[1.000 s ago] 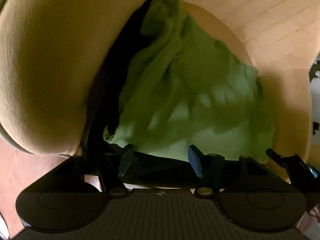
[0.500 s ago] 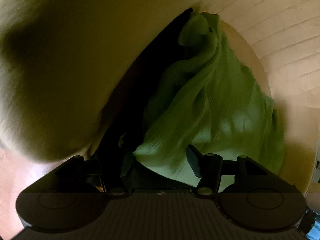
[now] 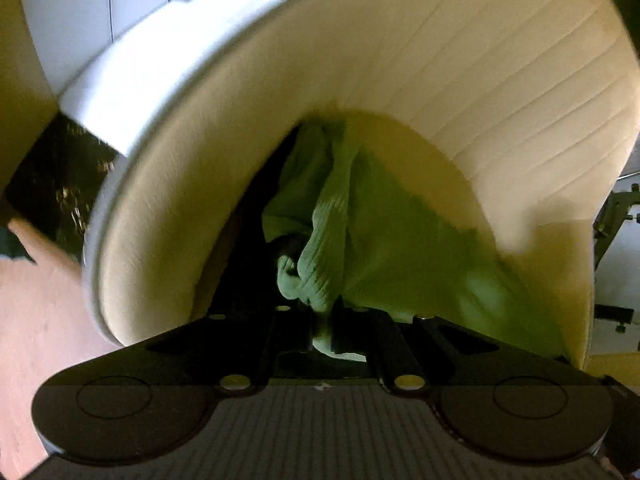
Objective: Fold clothes
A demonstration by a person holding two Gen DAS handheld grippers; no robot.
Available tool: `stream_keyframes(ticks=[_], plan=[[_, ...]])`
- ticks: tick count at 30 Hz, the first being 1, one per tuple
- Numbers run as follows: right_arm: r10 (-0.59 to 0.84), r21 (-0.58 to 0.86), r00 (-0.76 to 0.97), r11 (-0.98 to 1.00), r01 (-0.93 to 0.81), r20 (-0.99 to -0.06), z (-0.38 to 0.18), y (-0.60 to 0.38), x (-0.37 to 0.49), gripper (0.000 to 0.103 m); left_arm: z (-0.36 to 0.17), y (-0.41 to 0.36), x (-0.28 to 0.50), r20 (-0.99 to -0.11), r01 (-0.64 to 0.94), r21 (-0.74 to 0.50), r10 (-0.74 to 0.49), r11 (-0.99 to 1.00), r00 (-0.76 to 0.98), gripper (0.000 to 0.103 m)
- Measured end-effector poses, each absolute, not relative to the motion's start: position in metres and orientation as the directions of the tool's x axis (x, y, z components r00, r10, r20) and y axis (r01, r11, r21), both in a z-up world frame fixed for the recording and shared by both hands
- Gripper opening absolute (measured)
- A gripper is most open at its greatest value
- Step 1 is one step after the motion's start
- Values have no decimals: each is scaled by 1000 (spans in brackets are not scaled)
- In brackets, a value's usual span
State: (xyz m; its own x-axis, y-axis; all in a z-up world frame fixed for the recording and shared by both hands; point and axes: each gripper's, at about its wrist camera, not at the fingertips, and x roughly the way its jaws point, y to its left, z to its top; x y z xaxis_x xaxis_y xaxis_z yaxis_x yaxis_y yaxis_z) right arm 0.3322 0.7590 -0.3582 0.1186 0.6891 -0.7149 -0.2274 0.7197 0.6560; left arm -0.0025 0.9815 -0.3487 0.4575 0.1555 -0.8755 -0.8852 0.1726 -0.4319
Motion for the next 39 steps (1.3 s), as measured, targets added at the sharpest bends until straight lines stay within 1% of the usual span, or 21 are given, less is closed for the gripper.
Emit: stream_keyframes(ticks=[3, 5, 8, 12, 15, 16, 17, 18, 19, 20, 21, 22, 25, 26, 28, 30, 32, 33, 35, 38, 39], plan=[[694, 660, 130, 716, -228, -708, -346, 749, 329, 4, -334, 976, -13, -873, -884, -413, 180, 220, 453, 7], [674, 632, 128, 732, -254, -728, -352, 745, 326, 4, -339, 966, -18, -883, -884, -398, 160, 245, 441, 7], [580, 533, 101, 795, -290, -809, -380, 737, 318, 4, -373, 949, -18, -923, -904, -337, 97, 265, 372, 7], [451, 403, 66, 846, -349, -890, -423, 743, 307, 4, -411, 938, -14, -958, -929, -247, 74, 274, 276, 9], [404, 329, 78, 830, -450, -911, -438, 760, 302, 7, -434, 935, -10, -978, -943, -185, 47, 275, 205, 30], [381, 298, 83, 824, -483, -921, -442, 766, 299, 11, -441, 934, -6, -985, -946, -149, 43, 287, 168, 45], [359, 275, 81, 823, -497, -930, -445, 769, 294, 17, -444, 934, -2, -990, -947, -116, 43, 300, 135, 54], [339, 254, 79, 823, -508, -938, -447, 772, 290, 27, -445, 934, 2, -993, -945, -87, 47, 315, 107, 56], [323, 242, 76, 825, -511, -943, -446, 773, 288, 30, -443, 934, 6, -995, -946, -61, 54, 320, 82, 60], [308, 229, 73, 827, -514, -948, -445, 774, 287, 31, -438, 934, 8, -996, -950, -39, 65, 310, 62, 69], [293, 218, 70, 831, -512, -953, -443, 775, 286, 33, -432, 932, 9, -996, -955, -21, 78, 296, 45, 71], [280, 212, 65, 840, -499, -958, -439, 775, 284, 34, -423, 929, 9, -995, -959, -17, 93, 282, 45, 71], [259, 191, 62, 834, -517, -964, -418, 773, 273, 36, -393, 915, 13, -985, -952, -77, 122, 297, 118, 71], [287, 202, 73, 812, -548, -955, -407, 773, 267, 39, -382, 909, 17, -977, -939, -111, 135, 327, 163, 71], [372, 215, 115, 734, -645, -921, -385, 776, 251, 53, -363, 904, 24, -952, -898, -208, 130, 387, 277, 71], [428, 171, 174, 655, -736, -887, -374, 791, 247, 55, -355, 913, 32, -916, -858, -311, 110, 409, 385, 71], [459, 185, 157, 615, -766, -875, -382, 811, 258, 55, -361, 933, 39, -894, -845, -360, 114, 396, 434, 71], [468, 194, 144, 601, -776, -872, -386, 820, 264, 55, -365, 942, 42, -890, -844, -362, 122, 397, 439, 70], [439, 194, 110, 588, -785, -892, -404, 844, 279, 55, -373, 956, 53, -889, -836, -346, 135, 425, 437, 66], [323, 73, 135, 558, -827, -937, -428, 871, 288, 54, -386, 969, 78, -891, -768, -328, 91, 550, 445, 66], [303, 48, 148, 555, -831, -941, -434, 873, 289, 54, -392, 969, 82, -901, -751, -295, 89, 591, 424, 66]])
